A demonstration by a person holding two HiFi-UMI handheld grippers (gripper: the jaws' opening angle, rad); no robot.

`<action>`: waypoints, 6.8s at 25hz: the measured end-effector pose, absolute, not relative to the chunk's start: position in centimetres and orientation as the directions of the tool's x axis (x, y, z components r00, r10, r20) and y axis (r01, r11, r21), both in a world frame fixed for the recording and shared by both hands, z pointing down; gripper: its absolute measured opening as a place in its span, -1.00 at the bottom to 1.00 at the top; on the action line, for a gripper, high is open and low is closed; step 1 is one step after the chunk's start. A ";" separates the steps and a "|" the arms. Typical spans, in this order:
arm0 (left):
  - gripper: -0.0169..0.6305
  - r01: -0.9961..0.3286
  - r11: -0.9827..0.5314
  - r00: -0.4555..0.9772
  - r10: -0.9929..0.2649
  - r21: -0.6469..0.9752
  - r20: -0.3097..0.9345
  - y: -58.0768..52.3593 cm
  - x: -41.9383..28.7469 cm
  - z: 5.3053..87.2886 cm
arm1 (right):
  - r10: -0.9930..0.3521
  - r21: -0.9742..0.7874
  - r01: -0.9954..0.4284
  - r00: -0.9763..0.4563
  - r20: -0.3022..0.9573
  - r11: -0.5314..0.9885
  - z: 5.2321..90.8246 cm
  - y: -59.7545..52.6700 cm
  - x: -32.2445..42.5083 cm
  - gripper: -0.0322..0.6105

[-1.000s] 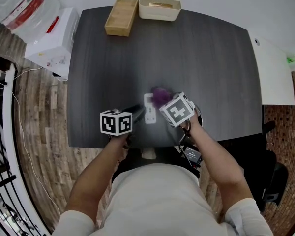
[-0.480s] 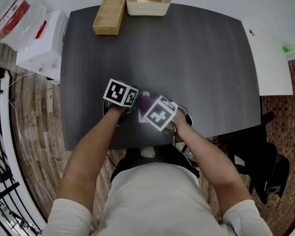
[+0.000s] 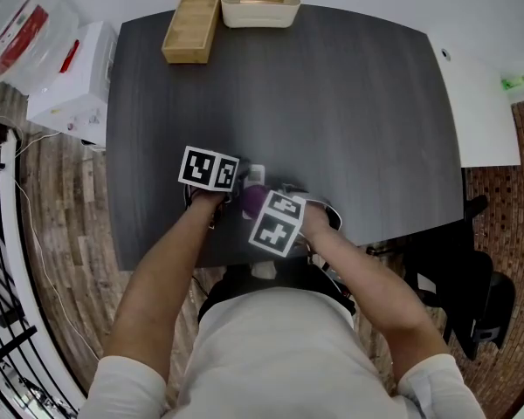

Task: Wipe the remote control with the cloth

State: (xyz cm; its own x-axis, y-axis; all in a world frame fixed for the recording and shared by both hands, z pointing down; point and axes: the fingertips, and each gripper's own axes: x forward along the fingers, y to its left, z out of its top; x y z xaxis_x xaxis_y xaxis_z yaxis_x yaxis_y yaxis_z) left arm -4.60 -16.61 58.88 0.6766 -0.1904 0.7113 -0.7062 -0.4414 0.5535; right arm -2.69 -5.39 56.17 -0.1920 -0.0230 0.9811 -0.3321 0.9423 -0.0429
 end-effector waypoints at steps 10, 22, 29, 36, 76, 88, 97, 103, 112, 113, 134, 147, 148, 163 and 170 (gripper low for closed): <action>-0.61 -0.709 -0.435 0.677 -0.201 0.555 0.708 -16.7 -4.7 58.9 | 0.048 -0.111 -0.287 -0.217 0.975 0.951 56.2 -1.6 -3.5 -0.52; -0.67 -0.737 -0.397 0.658 -0.235 0.547 0.715 -15.7 -6.1 59.0 | 0.117 -0.256 -0.402 -0.339 0.934 0.879 55.0 -0.2 0.4 -0.52; -0.68 -0.730 -0.403 0.665 -0.234 0.551 0.709 -14.7 -6.5 58.9 | -0.051 -0.245 -0.640 -0.407 0.912 0.728 55.2 -8.8 2.6 -0.52; -0.68 -0.706 -0.434 0.693 -0.263 0.559 0.671 -14.7 -5.4 57.4 | -0.107 -0.227 -0.736 -0.376 0.921 0.638 57.2 -11.5 2.6 -0.52; -0.68 -0.737 -0.311 0.676 -0.362 0.600 0.642 -12.8 -4.2 58.4 | 0.169 -0.471 -0.482 -0.544 0.822 0.739 56.7 6.2 -4.3 -0.52; -0.16 0.201 -0.972 0.571 0.019 -0.118 0.821 -8.6 -5.7 54.3 | 0.016 -0.436 -0.590 -0.583 0.812 0.679 54.9 3.8 -0.1 -0.52; 0.05 0.885 -0.416 0.228 -0.006 -0.210 0.974 -6.5 -5.2 58.4 | -0.023 -0.421 -0.638 -0.566 0.824 0.645 54.8 3.9 1.8 -0.52; 0.05 0.947 -0.292 0.140 0.009 -0.131 0.990 -4.9 -3.7 60.1 | -0.040 -0.433 -0.659 -0.574 0.818 0.615 55.2 4.3 2.3 -0.52; 0.04 0.466 -0.884 0.078 0.009 -0.028 0.997 -6.2 -4.8 60.2 | -0.146 -0.396 -0.787 -0.513 0.846 0.474 56.7 1.6 5.0 -0.52; 0.04 0.410 -0.912 0.074 0.023 -0.009 0.997 -6.0 -4.9 60.2 | -0.153 -0.396 -0.796 -0.510 0.847 0.457 56.9 1.0 5.1 -0.52; 0.03 -0.006 -0.999 0.172 0.030 0.032 0.985 -6.2 -4.3 60.3 | 0.062 -0.578 -0.698 -0.614 0.787 0.424 57.6 4.0 -1.0 -0.52; 0.00 -0.148 -0.977 0.191 0.126 0.156 0.973 -4.7 -5.2 60.1 | -0.150 -0.453 -0.818 -0.528 0.836 0.354 57.7 -1.1 1.2 -0.52; 0.00 -0.159 -0.970 0.205 0.148 0.182 0.968 -4.3 -5.3 60.1 | -0.169 -0.442 -0.829 -0.517 0.839 0.343 57.7 -1.7 1.5 -0.52; -0.12 -0.243 -0.887 0.411 0.272 0.392 0.870 -0.3 -4.3 58.7 | -0.170 -0.363 -0.837 -0.461 0.871 0.410 57.5 -5.8 3.1 -0.52; -0.90 -0.409 -0.850 0.583 0.039 0.334 0.812 -7.4 -4.0 55.4 | -0.167 -0.316 -0.826 -0.433 0.886 0.467 56.7 -8.4 4.1 -0.52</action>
